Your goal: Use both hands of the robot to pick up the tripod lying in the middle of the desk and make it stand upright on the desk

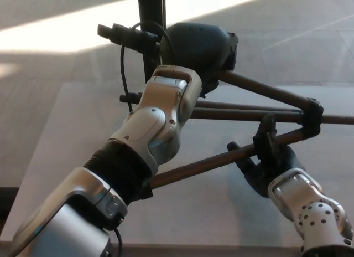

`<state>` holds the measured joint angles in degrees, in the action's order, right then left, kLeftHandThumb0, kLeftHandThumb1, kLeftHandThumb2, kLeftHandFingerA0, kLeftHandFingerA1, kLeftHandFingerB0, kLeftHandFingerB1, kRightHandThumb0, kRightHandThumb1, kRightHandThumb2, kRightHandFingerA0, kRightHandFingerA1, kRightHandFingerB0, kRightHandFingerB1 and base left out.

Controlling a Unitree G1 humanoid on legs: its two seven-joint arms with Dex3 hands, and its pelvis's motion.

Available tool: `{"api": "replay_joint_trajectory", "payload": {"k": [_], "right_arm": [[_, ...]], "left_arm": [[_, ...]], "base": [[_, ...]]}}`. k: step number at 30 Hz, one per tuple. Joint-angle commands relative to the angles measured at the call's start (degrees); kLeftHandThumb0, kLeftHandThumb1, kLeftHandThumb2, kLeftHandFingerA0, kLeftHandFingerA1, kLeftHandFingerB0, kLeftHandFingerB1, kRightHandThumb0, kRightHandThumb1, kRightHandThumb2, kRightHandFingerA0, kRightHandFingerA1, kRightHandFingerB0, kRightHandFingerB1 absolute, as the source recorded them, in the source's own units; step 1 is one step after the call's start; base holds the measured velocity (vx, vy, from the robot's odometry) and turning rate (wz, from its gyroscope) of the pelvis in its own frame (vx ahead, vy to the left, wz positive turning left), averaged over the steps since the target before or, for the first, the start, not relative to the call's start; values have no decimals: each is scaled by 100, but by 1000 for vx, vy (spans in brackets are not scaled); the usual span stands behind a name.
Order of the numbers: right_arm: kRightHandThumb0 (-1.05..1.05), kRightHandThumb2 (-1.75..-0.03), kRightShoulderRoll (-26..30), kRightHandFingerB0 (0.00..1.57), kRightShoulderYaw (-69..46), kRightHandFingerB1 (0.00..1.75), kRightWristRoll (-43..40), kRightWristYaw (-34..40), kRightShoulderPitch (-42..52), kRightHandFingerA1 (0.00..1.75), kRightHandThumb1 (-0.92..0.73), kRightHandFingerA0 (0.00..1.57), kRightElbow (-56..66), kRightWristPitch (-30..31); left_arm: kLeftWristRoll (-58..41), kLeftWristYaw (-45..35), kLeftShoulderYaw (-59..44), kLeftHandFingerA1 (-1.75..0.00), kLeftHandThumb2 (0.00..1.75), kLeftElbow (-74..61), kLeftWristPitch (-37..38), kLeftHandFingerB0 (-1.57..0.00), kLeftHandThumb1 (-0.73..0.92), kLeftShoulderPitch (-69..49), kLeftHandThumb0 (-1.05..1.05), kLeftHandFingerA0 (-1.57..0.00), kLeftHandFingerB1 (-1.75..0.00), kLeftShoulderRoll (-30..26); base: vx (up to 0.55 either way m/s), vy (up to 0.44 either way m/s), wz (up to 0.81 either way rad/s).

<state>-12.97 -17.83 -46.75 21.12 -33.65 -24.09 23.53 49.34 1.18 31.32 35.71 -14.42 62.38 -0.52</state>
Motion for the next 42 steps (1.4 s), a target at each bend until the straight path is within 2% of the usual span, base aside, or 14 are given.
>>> {"api": "replay_joint_trajectory", "payload": {"k": [1,3,9,16,17,18,21,22,23,25,31,33,38,42], "right_arm": [[-25,-72,-317,58,21,95,922,672,-416,156,-82,78,347,-1286],[-18,-104,-290,90,155,150,1161,768,-373,173,-61,116,510,-1318],[-19,-158,89,95,1082,153,2394,642,30,175,-34,110,805,-1546],[-28,-69,512,80,1707,139,3109,702,129,162,-76,97,1224,-1306],[-26,-81,735,72,1840,139,3345,664,71,164,-73,95,1244,-1290],[-27,-108,826,90,1873,116,3386,588,53,134,-57,117,1251,-1314],[-13,-116,1182,75,2114,161,3745,430,46,175,-53,89,1218,-1520],[-18,-117,1317,102,2179,130,3859,429,4,142,-48,122,1241,-1477],[-11,-127,1394,81,2224,158,3916,420,-12,173,-44,93,1247,-1490],[-18,-116,1759,102,2387,124,4242,312,-100,140,-51,126,1234,-1667],[-22,-122,2678,79,2722,155,4789,138,-470,173,-51,96,1233,-1649],[-21,-118,2992,78,2828,158,4888,16,-707,174,-51,93,1332,-1392],[-18,-128,3502,79,3051,158,5118,-225,-1379,175,-45,91,1175,-1573],[-15,-137,3873,76,3356,154,5241,-666,-1803,175,-40,91,1322,-1383]], "left_arm": [[23,260,5,-163,70,-124,2,-76,77,-244,-31,-84,-90,-67],[6,155,-7,-153,73,-160,-7,-73,78,-280,-29,-84,-86,-116],[-11,274,2,-166,68,-99,154,-76,78,-346,-34,-80,-110,-208],[-3,73,57,-132,91,-109,48,-77,46,-305,-38,-112,-100,-183],[71,72,125,-171,64,-148,88,-76,74,-350,-38,-84,-99,-257],[177,82,213,-160,68,-160,96,-73,71,-372,-32,-86,-69,-320],[190,238,242,-149,67,-149,194,-77,74,-439,-36,-86,-75,-371],[132,230,201,-146,66,-177,207,-77,70,-462,-34,-88,-78,-371],[114,232,198,-145,68,-186,229,-78,66,-473,-31,-88,-78,-388],[53,224,140,-146,70,-284,221,-77,69,-573,-30,-89,-75,-421],[-10,251,56,-129,99,-452,198,-81,55,-811,-31,-113,-99,-487],[-38,276,20,-168,70,-485,217,-73,74,-903,-26,-85,-117,-523],[-162,94,-104,-150,71,-494,117,-78,71,-986,-26,-87,-73,-533],[-42,245,-73,-175,62,-478,117,-69,64,-1082,-26,-80,-134,-604]], "base": [[0,0,0],[0,0,0],[0,0,0],[0,0,0],[0,0,0],[0,0,0],[0,0,0],[0,0,0],[0,0,0],[0,0,0],[0,0,0],[0,0,0],[0,0,0],[0,0,0]]}}
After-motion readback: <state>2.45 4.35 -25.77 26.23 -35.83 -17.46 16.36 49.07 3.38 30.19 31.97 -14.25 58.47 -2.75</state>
